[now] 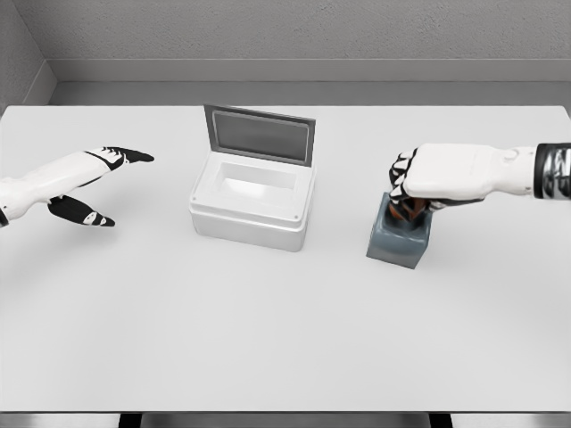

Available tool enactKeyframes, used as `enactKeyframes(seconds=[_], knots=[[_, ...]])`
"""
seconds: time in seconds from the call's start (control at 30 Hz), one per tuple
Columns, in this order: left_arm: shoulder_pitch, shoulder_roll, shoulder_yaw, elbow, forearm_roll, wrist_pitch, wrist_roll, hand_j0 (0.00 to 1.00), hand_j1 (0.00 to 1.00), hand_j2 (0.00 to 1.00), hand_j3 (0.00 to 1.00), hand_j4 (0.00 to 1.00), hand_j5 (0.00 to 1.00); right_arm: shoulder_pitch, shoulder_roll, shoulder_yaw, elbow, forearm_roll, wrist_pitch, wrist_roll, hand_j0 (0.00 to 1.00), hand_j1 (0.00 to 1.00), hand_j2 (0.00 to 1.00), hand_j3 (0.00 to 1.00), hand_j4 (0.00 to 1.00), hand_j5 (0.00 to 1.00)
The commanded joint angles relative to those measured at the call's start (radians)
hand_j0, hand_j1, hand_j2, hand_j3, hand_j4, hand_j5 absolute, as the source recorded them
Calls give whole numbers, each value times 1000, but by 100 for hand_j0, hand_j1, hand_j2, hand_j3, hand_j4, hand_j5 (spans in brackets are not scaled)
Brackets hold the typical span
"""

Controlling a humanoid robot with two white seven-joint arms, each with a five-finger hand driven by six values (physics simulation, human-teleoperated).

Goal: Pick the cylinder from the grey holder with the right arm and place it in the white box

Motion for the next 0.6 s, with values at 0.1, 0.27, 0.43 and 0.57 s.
enactKeyframes(seconds=[0.1, 0.27, 0.43, 0.57], knots=[[0, 1, 2, 0, 7, 1, 1, 100, 100, 100, 100, 100, 100, -21, 13, -47, 0, -54, 3, -1, 23, 23, 23, 23, 23, 23], [0, 3, 2, 0, 7, 1, 1, 100, 100, 100, 100, 100, 100, -43, 84, -47, 1, -71, 3, -1, 23, 23, 23, 23, 23, 23], [0, 3, 1, 0, 7, 1, 1, 100, 100, 100, 100, 100, 100, -60, 145, -44, 1, -69, 3, -1, 23, 23, 23, 23, 23, 23], [0, 3, 1, 0, 7, 1, 1, 100, 100, 100, 100, 100, 100, -84, 214, -34, 3, -60, 3, -1, 23, 23, 23, 23, 23, 23]])
